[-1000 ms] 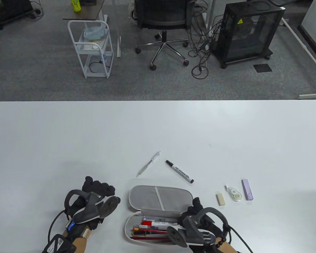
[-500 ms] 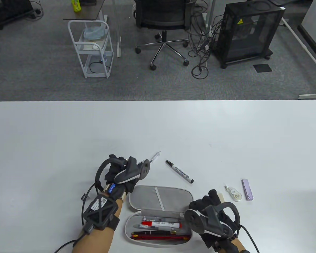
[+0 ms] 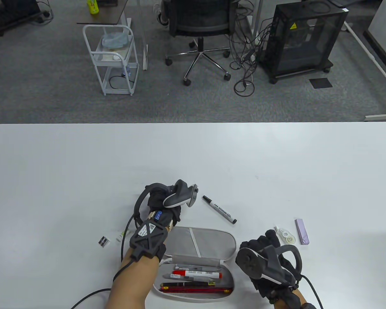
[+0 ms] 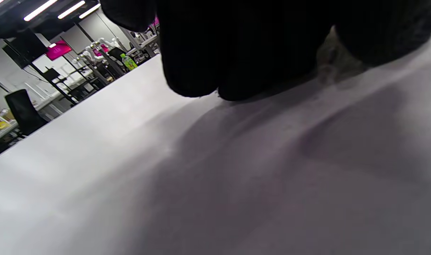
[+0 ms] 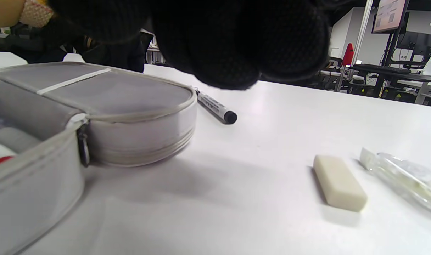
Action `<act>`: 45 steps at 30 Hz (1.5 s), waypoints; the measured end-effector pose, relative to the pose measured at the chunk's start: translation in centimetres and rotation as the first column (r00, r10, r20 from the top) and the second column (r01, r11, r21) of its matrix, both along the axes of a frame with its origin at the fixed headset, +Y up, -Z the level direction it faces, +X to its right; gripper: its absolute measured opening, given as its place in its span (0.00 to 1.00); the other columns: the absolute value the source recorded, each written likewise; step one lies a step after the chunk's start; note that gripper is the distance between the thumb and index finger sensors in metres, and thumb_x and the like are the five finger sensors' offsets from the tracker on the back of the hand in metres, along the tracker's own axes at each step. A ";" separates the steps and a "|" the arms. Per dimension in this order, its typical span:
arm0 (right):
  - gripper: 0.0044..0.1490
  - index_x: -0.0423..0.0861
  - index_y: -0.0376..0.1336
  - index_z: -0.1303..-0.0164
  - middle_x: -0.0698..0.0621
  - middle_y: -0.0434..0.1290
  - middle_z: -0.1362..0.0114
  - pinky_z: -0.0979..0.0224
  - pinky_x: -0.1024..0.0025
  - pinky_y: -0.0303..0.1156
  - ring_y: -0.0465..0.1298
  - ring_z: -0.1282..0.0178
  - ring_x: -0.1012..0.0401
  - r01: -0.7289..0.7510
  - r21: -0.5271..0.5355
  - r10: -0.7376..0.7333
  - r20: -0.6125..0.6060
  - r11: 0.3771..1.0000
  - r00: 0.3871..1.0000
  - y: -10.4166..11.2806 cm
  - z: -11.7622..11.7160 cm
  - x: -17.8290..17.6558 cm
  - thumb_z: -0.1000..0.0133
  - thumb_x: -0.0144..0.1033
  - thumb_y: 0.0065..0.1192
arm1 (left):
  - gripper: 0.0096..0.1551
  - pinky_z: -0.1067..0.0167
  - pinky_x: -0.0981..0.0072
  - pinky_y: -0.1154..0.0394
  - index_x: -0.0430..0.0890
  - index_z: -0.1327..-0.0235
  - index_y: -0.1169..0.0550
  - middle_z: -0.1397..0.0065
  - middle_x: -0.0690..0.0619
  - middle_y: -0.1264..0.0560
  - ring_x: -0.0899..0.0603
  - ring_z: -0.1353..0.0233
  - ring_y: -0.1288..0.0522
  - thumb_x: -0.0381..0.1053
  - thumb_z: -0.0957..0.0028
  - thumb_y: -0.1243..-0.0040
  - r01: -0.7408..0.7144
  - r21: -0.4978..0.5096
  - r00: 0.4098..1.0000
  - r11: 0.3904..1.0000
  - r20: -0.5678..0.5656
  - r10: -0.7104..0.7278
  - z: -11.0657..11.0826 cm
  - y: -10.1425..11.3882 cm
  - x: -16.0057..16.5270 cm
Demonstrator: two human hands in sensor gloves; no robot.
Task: Pack double-layer zippered pencil case
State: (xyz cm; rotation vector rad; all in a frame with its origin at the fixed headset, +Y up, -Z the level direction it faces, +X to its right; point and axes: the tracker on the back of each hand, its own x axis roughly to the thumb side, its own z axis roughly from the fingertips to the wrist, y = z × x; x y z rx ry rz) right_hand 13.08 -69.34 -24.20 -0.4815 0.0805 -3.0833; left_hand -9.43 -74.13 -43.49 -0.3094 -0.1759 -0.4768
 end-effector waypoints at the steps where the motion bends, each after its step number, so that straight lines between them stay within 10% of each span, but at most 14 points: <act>1: 0.35 0.45 0.72 0.43 0.52 0.82 0.52 0.24 0.45 0.56 0.79 0.47 0.53 -0.001 -0.001 0.001 0.000 1.000 1.000 0.0 0.0 0.0 0.53 0.55 0.62 | 0.26 0.29 0.40 0.34 0.51 0.52 0.18 0.45 0.54 0.15 0.40 0.40 0.18 0.65 0.56 0.40 -0.017 -0.016 1.000 1.000 -0.012 0.016 -0.1 -0.1 -0.1; 9: 0.35 0.45 0.72 0.43 0.52 0.82 0.52 0.24 0.45 0.56 0.79 0.46 0.53 0.004 -0.024 -0.004 0.012 1.000 1.000 -0.3 -0.4 0.2 0.53 0.55 0.62 | 0.25 0.29 0.40 0.35 0.53 0.51 0.18 0.43 0.55 0.16 0.41 0.39 0.19 0.65 0.55 0.40 -0.268 0.090 0.962 0.959 -0.026 0.271 0.8 1.6 -4.4; 14: 0.35 0.45 0.72 0.43 0.52 0.82 0.52 0.24 0.45 0.56 0.79 0.46 0.52 0.012 -0.044 -0.011 0.027 0.999 1.000 -0.7 -0.9 0.6 0.53 0.55 0.62 | 0.26 0.30 0.40 0.35 0.52 0.49 0.20 0.42 0.54 0.18 0.40 0.38 0.20 0.64 0.53 0.43 -0.517 0.263 0.844 0.814 0.314 0.435 5.6 6.7 -5.2; 18: 0.35 0.45 0.72 0.43 0.52 0.82 0.52 0.24 0.45 0.56 0.78 0.46 0.52 0.016 -0.058 -0.013 0.051 0.998 0.999 -1.0 -1.4 1.0 0.53 0.56 0.62 | 0.26 0.30 0.40 0.35 0.51 0.47 0.21 0.41 0.54 0.19 0.40 0.37 0.21 0.64 0.51 0.46 -0.448 0.279 0.802 0.850 0.546 0.244 12.1 7.7 -3.4; 26: 0.35 0.45 0.72 0.43 0.52 0.83 0.52 0.24 0.45 0.56 0.79 0.46 0.52 0.018 -0.071 -0.012 0.089 0.997 0.996 -1.5 -2.1 1.5 0.52 0.56 0.62 | 0.26 0.28 0.40 0.35 0.55 0.48 0.21 0.41 0.58 0.18 0.43 0.36 0.20 0.66 0.53 0.46 -0.175 0.368 0.619 0.913 0.763 -0.189 24.2 3.1 -0.8; 45: 0.39 0.45 0.69 0.38 0.51 0.81 0.46 0.24 0.44 0.55 0.77 0.43 0.52 -0.004 0.004 0.003 0.205 1.000 0.979 -2.4 -4.0 1.4 0.53 0.57 0.61 | 0.31 0.28 0.40 0.36 0.55 0.45 0.21 0.36 0.55 0.19 0.40 0.33 0.21 0.70 0.56 0.45 -0.227 0.199 0.719 0.953 0.695 0.027 23.4 0.7 -1.6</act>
